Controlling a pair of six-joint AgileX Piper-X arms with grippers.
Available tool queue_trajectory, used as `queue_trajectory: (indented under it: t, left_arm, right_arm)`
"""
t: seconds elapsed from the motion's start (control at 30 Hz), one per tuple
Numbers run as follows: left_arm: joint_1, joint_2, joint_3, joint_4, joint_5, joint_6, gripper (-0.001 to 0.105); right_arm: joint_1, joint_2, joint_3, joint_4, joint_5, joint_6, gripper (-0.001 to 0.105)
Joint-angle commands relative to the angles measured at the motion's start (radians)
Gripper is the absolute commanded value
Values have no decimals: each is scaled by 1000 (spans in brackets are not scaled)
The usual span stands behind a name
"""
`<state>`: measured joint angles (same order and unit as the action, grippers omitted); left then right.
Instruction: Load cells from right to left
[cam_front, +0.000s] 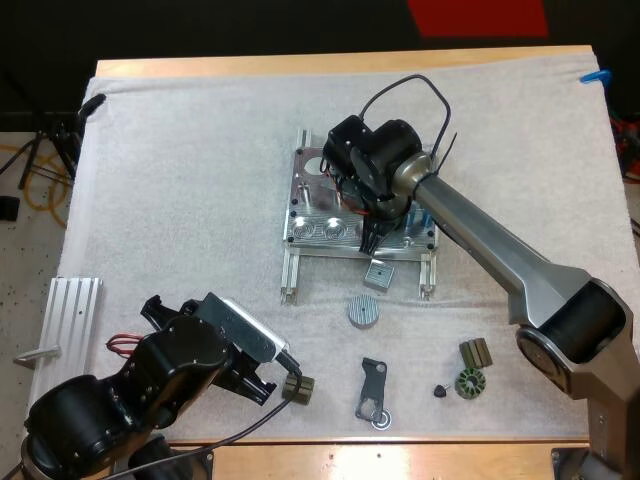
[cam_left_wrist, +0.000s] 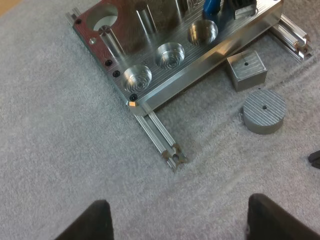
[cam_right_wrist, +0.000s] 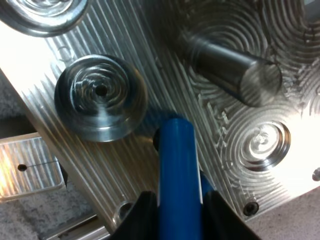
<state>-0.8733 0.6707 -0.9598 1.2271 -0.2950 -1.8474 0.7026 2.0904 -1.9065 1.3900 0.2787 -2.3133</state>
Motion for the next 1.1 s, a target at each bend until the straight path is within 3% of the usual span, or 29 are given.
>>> queue_trajectory:
  t: [0.0, 0.27, 0.63, 0.87, 1.07]
  left_arm:
    - [-5, -7, -3, 2, -16, -2, 57]
    - [-5, -7, -3, 2, -16, -2, 57]
    - [-5, -7, -3, 2, -16, -2, 57]
    - [-5, -7, -3, 2, -16, -2, 57]
    - [-5, -7, -3, 2, -16, -2, 57]
  right_arm:
    - [-10, 28, 13, -82, 5, -2, 0]
    - [-10, 28, 13, -140, 5, -2, 0]
    - [-10, 8, 13, -111, 2, 37, 0]
    - [-10, -59, 13, -127, -89, 90, 0]
    - [-10, -89, 13, -127, -106, 120, 0]
